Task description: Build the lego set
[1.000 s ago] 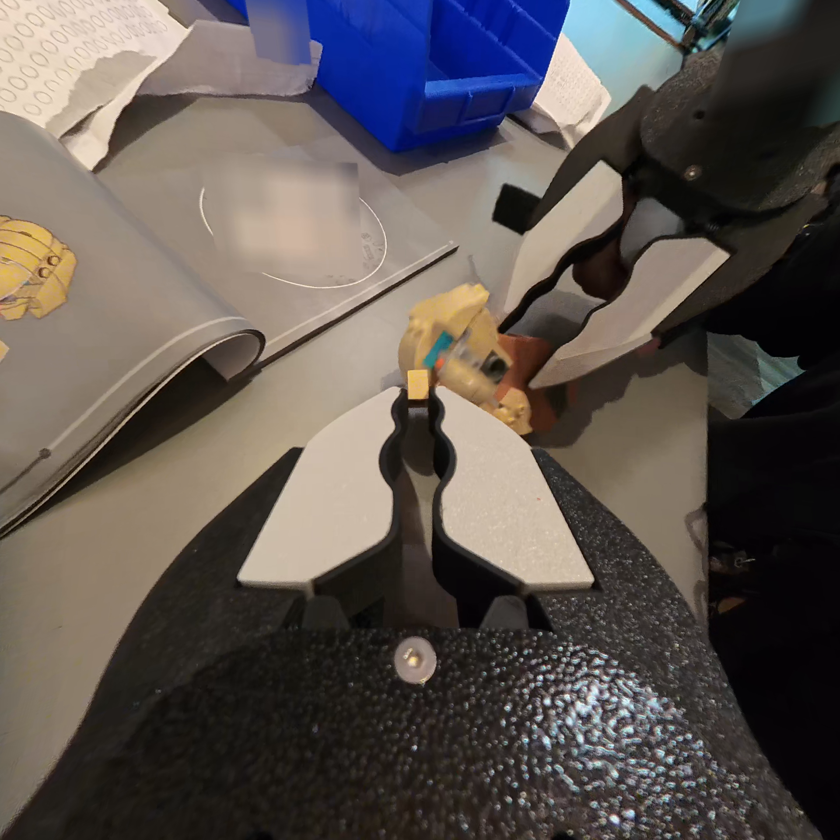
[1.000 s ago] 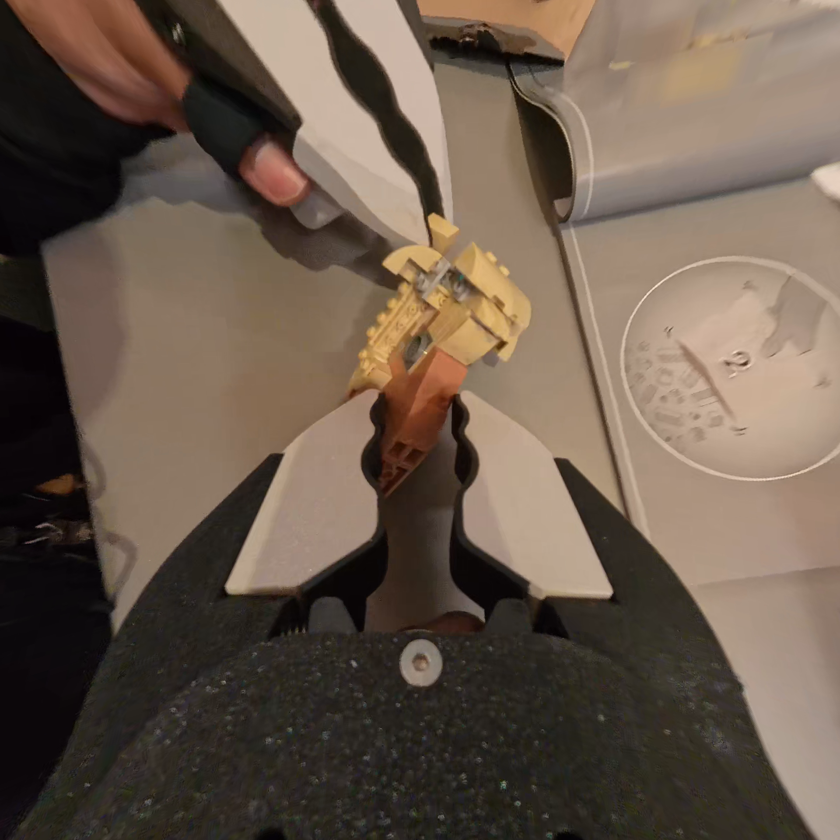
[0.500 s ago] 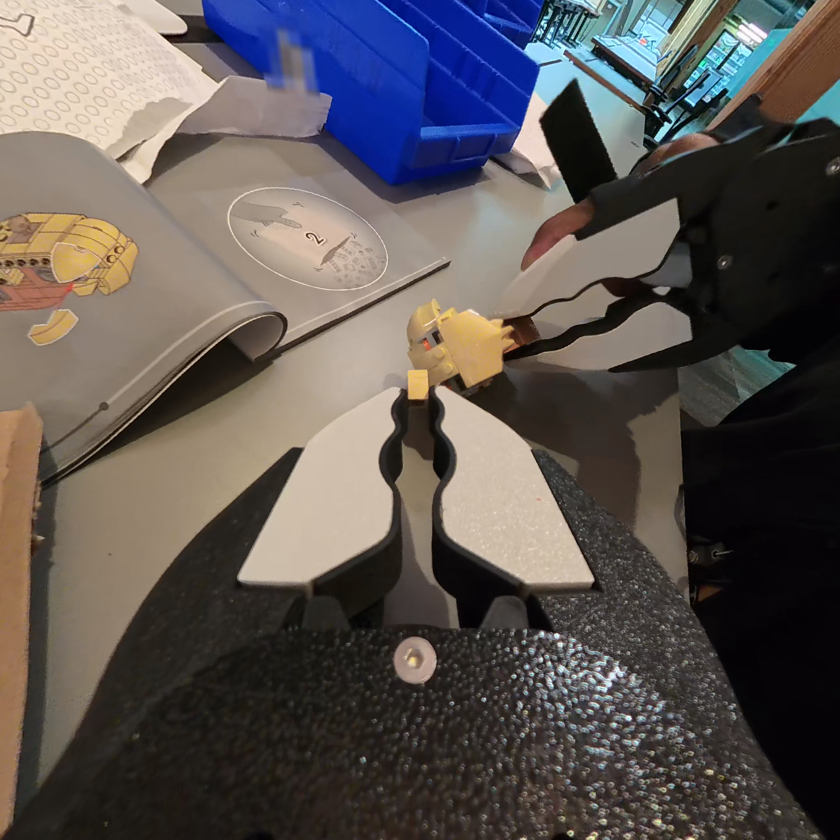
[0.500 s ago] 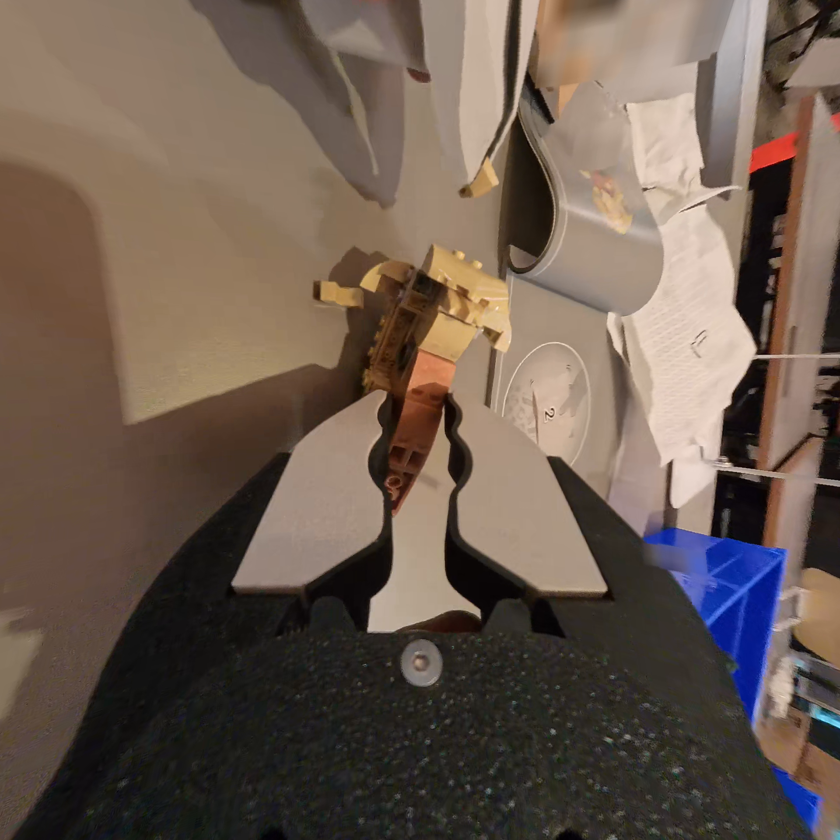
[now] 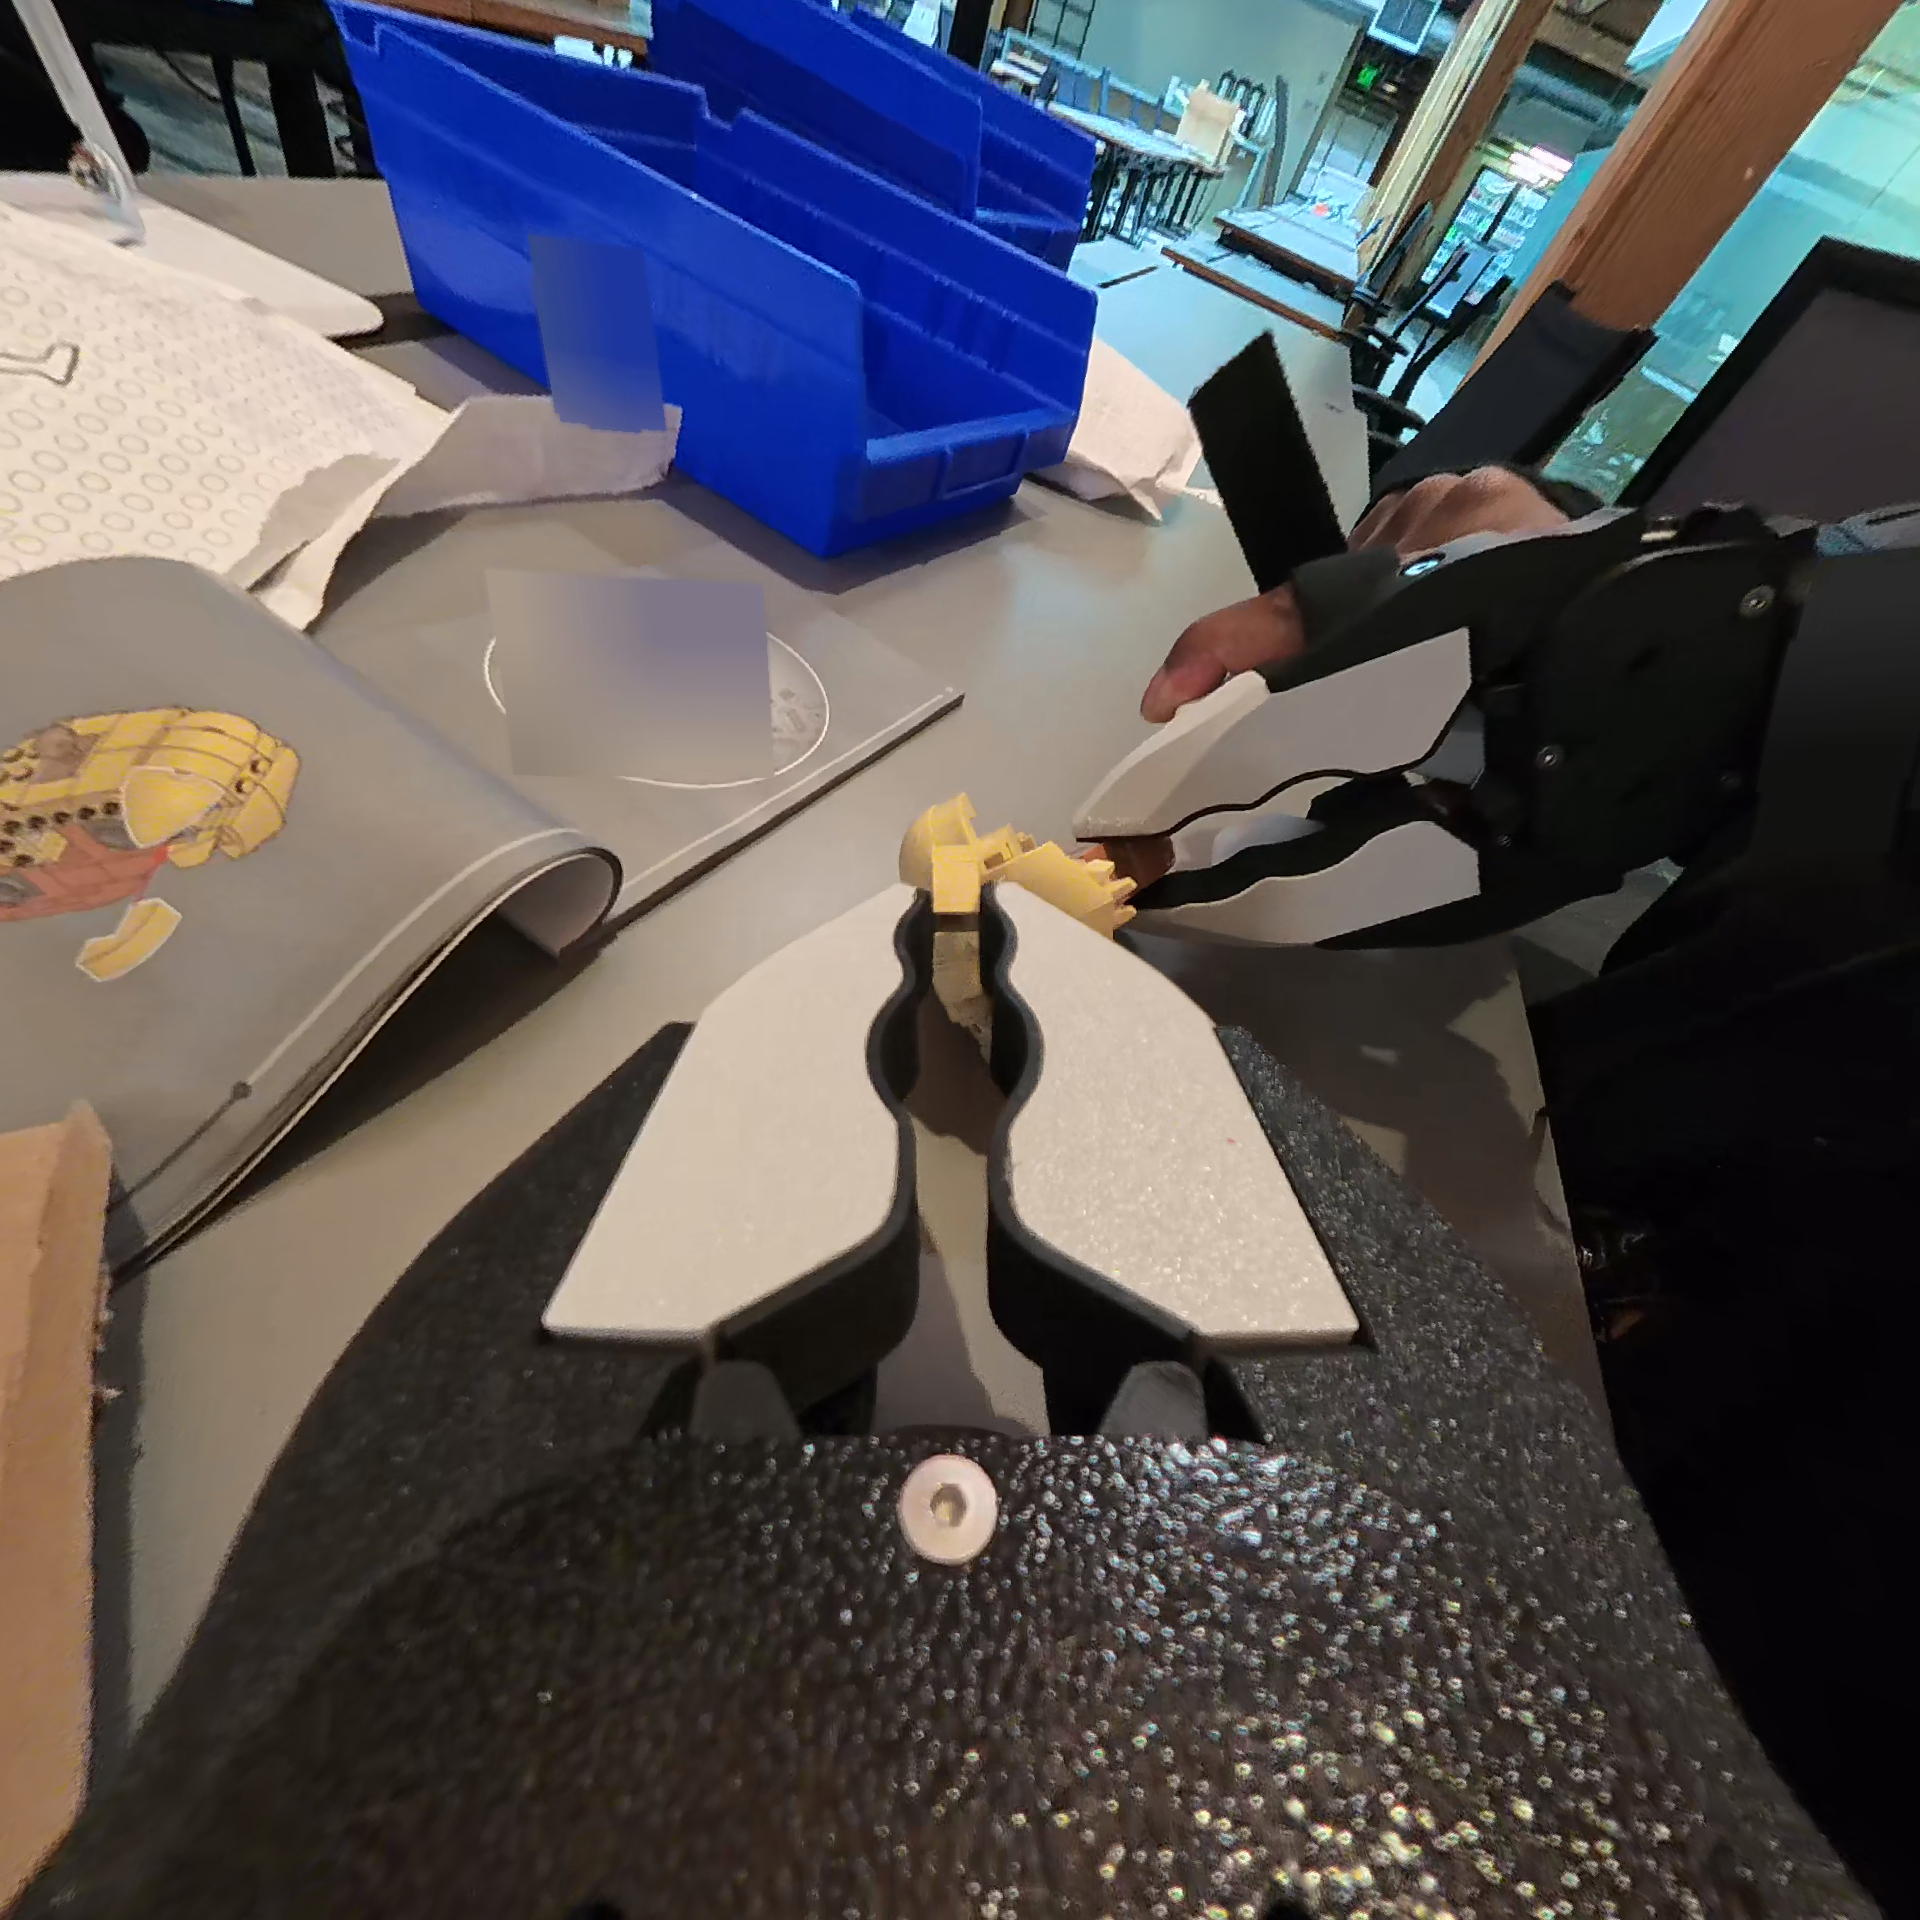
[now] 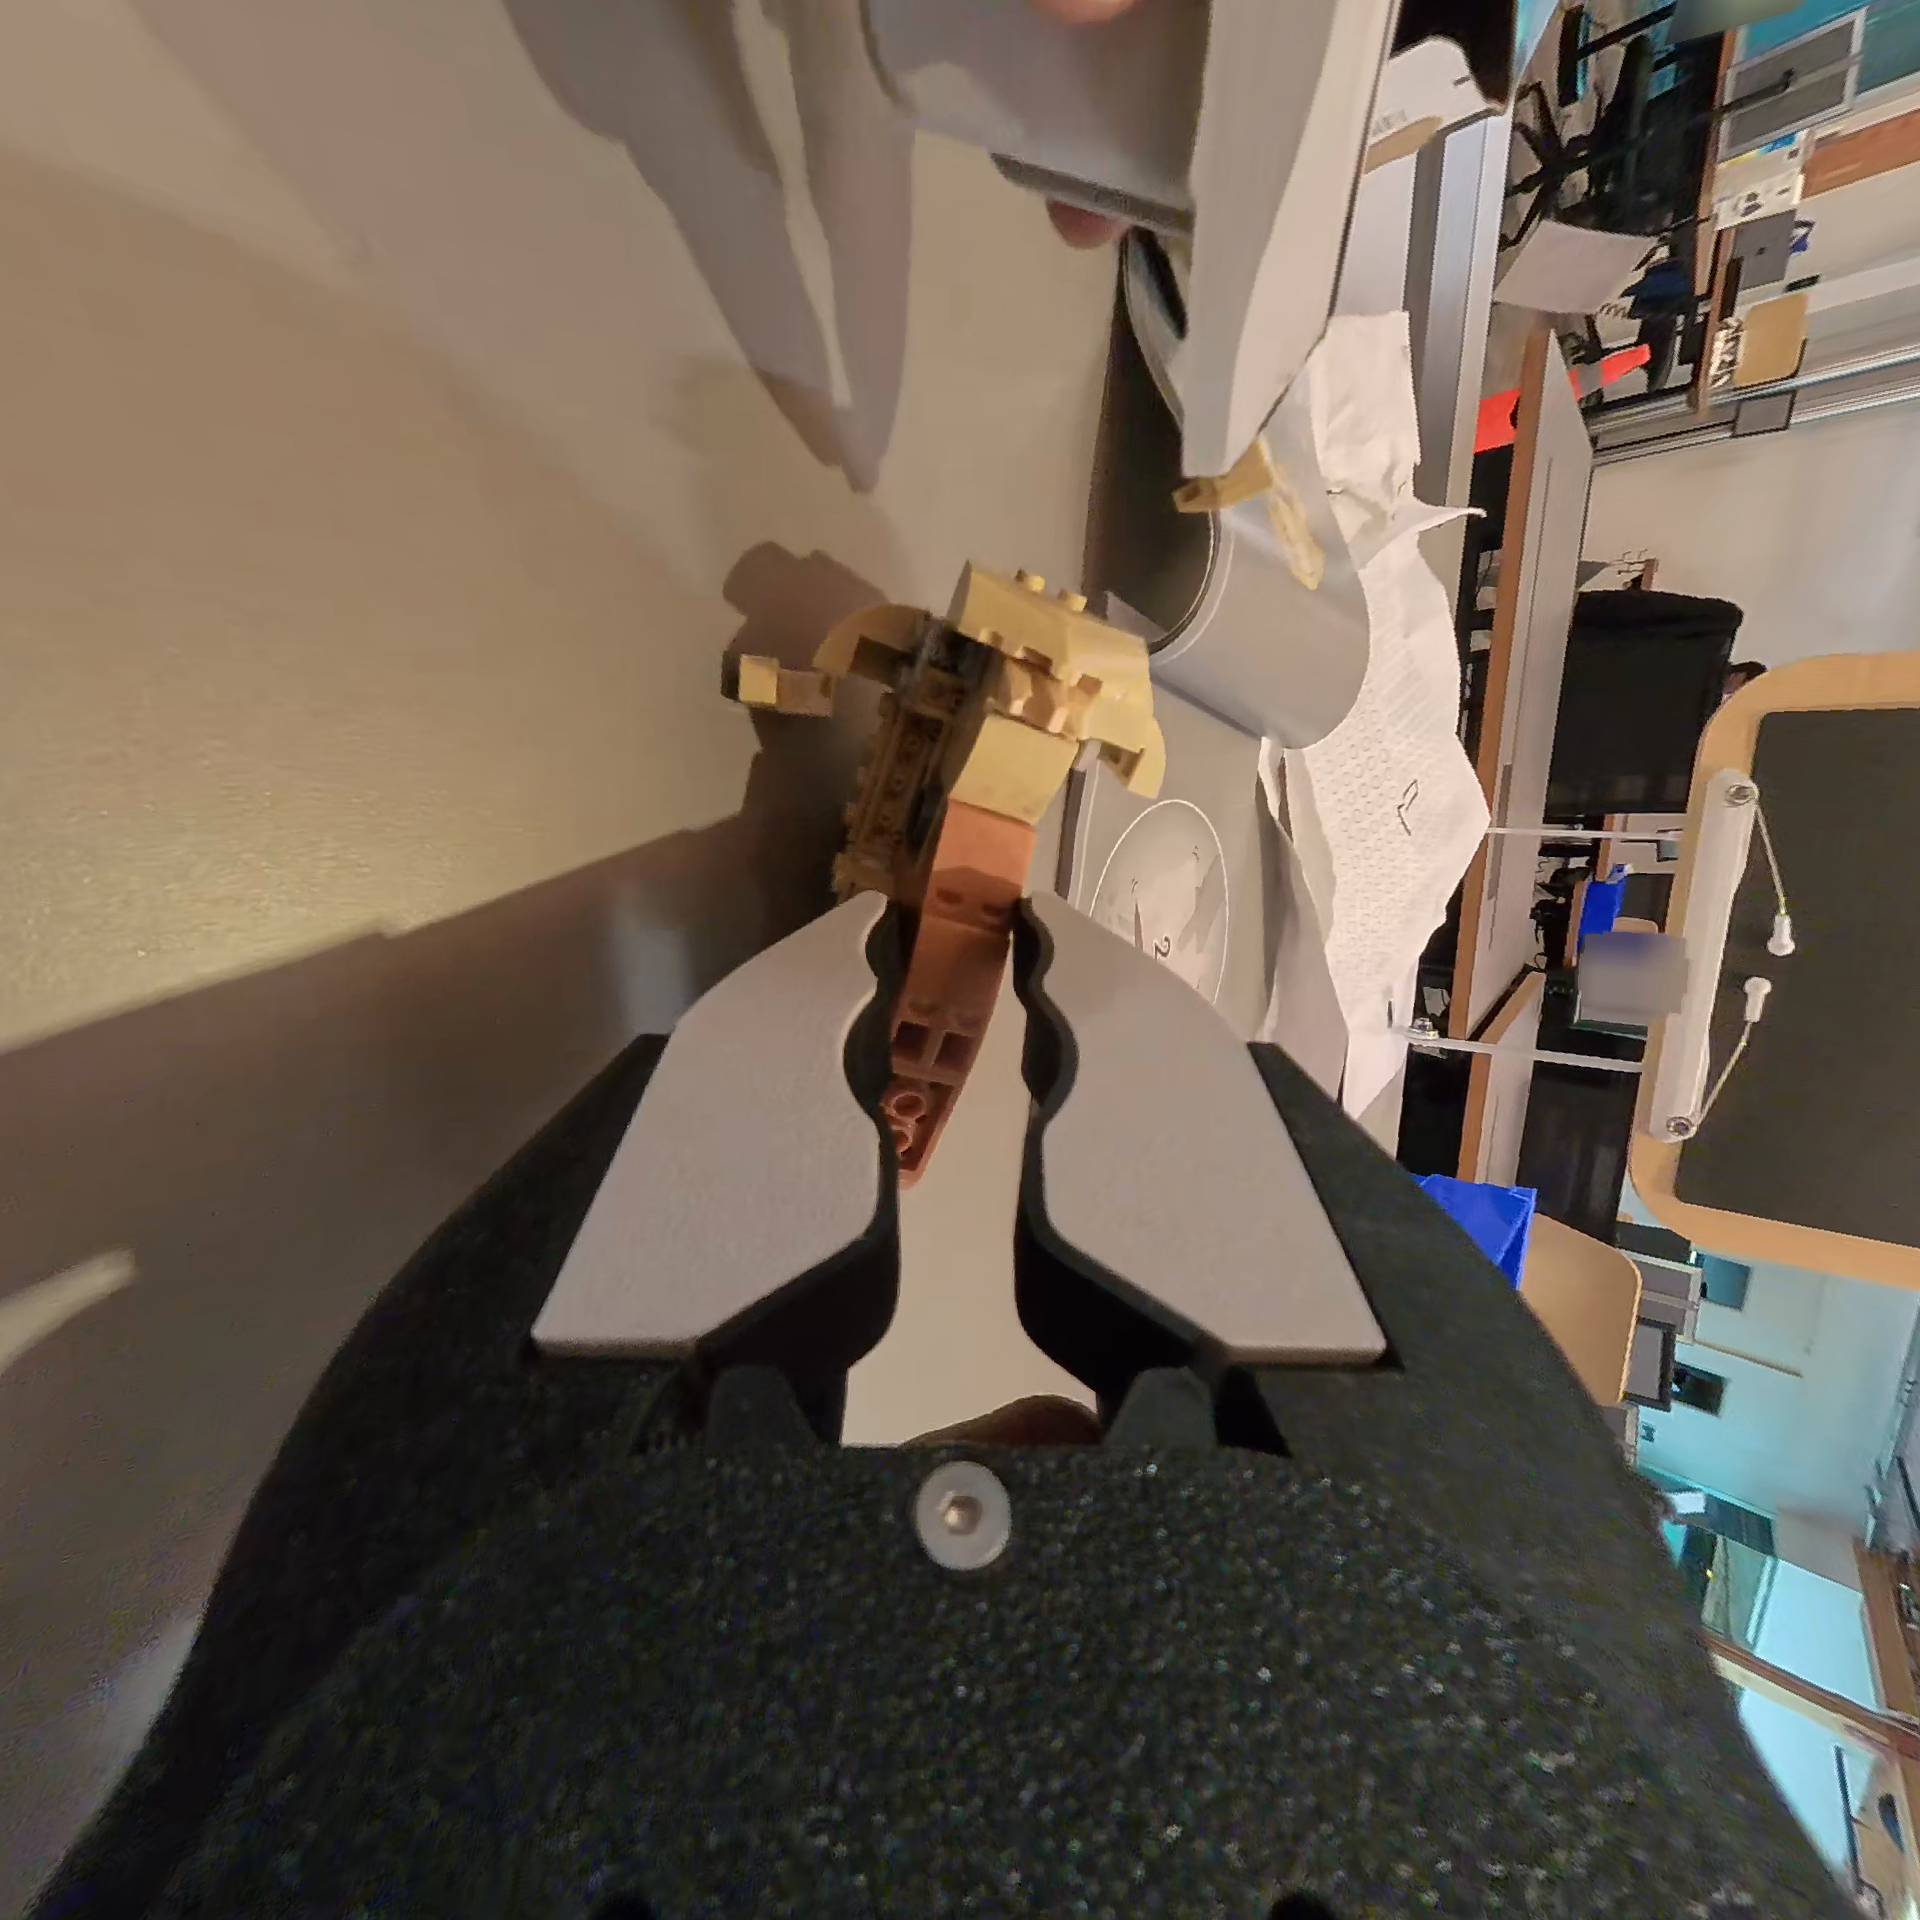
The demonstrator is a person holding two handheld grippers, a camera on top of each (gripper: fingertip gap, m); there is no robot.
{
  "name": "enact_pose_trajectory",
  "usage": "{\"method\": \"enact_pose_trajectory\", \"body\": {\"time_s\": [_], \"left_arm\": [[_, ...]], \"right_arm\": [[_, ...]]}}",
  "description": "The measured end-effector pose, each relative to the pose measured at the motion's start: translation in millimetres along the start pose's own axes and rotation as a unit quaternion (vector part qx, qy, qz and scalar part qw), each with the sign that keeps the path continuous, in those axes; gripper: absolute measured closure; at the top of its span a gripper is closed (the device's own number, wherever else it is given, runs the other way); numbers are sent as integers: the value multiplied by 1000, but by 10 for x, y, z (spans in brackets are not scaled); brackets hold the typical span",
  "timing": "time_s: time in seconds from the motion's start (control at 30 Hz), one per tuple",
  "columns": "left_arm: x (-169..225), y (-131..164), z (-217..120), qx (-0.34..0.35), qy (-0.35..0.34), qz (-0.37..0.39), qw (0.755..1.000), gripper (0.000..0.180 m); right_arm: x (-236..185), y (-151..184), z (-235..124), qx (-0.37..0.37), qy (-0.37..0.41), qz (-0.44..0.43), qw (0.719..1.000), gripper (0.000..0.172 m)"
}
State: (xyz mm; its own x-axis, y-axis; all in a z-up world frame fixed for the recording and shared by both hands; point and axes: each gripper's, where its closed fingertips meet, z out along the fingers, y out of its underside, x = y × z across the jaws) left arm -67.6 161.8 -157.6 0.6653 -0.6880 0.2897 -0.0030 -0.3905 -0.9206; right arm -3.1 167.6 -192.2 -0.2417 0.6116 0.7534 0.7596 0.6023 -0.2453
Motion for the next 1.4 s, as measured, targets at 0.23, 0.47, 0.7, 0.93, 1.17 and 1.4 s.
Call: {"method": "enact_pose_trajectory", "body": {"time_s": [0.23,0.47,0.7,0.93,1.17,1.4], "left_arm": [[-41,-109,-40,38,10,-8,999,173],[-39,-162,-24,53,17,4,998,173],[-11,-142,25,41,17,22,999,173],[4,-147,16,45,14,32,998,173],[34,-116,31,34,10,44,998,173],[82,-76,57,21,21,26,999,173]], "right_arm": [[22,-22,36,21,-1,24,1000,152],[36,42,33,30,1,44,999,153],[46,66,34,32,-4,58,998,153],[57,76,37,38,-26,84,995,153],[67,91,20,74,-116,172,975,154],[92,163,7,110,-223,273,929,154]]}}
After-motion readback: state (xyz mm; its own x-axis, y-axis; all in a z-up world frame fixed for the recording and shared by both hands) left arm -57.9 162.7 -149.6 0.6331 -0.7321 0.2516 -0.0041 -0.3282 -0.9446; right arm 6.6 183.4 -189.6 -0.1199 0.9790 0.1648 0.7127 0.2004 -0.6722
